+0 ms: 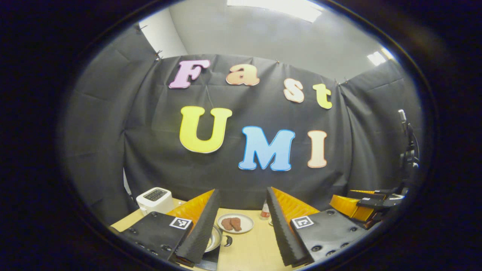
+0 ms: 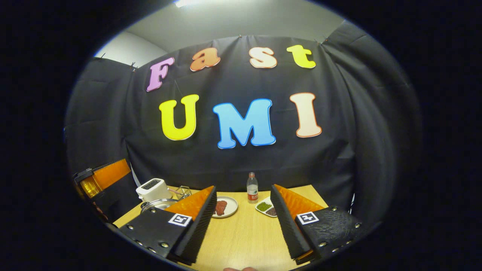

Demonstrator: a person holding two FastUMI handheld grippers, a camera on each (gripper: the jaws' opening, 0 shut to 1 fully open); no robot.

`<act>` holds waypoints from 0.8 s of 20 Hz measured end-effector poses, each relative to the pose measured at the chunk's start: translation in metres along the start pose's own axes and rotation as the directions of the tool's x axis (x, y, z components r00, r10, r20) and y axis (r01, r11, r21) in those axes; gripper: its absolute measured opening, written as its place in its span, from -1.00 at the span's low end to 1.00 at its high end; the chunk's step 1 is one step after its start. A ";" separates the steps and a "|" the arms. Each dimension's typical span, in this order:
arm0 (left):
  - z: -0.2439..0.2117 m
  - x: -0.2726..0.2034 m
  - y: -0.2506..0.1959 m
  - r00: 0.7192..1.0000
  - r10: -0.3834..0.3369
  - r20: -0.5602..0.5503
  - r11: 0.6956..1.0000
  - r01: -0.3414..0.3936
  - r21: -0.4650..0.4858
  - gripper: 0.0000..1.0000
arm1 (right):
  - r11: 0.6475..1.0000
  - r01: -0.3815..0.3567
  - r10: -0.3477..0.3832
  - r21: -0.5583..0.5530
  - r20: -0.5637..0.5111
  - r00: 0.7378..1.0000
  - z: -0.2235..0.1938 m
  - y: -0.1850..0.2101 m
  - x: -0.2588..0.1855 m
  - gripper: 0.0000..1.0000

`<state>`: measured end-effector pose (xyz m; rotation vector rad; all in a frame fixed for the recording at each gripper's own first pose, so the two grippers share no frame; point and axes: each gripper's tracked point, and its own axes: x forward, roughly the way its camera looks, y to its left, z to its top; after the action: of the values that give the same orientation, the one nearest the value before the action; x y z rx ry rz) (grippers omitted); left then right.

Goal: First push the handle of the pot to place it horizontally, then grasp the pot with both hands and set it on the induction cooktop.

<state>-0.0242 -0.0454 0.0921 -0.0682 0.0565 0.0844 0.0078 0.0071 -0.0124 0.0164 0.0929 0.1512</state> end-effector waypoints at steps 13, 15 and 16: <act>-0.021 -0.033 -0.023 0.997 0.079 -0.021 0.997 -0.079 0.010 0.91 | 0.997 -0.080 0.080 -0.003 -0.009 0.997 -0.007 -0.027 -0.016 0.99; -0.016 -0.033 -0.018 0.998 0.053 -0.018 0.998 -0.052 0.023 0.93 | 0.999 -0.053 0.053 0.006 0.007 0.999 0.001 -0.024 -0.016 0.99; -0.015 -0.033 -0.013 0.999 0.044 -0.028 0.999 -0.043 0.030 0.94 | 0.999 -0.038 0.038 0.008 0.007 0.999 0.003 -0.021 -0.017 0.99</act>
<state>-0.0567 -0.0616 0.0802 -0.0391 0.0873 0.1258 -0.0055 -0.0166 -0.0083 0.0269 0.0868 0.1888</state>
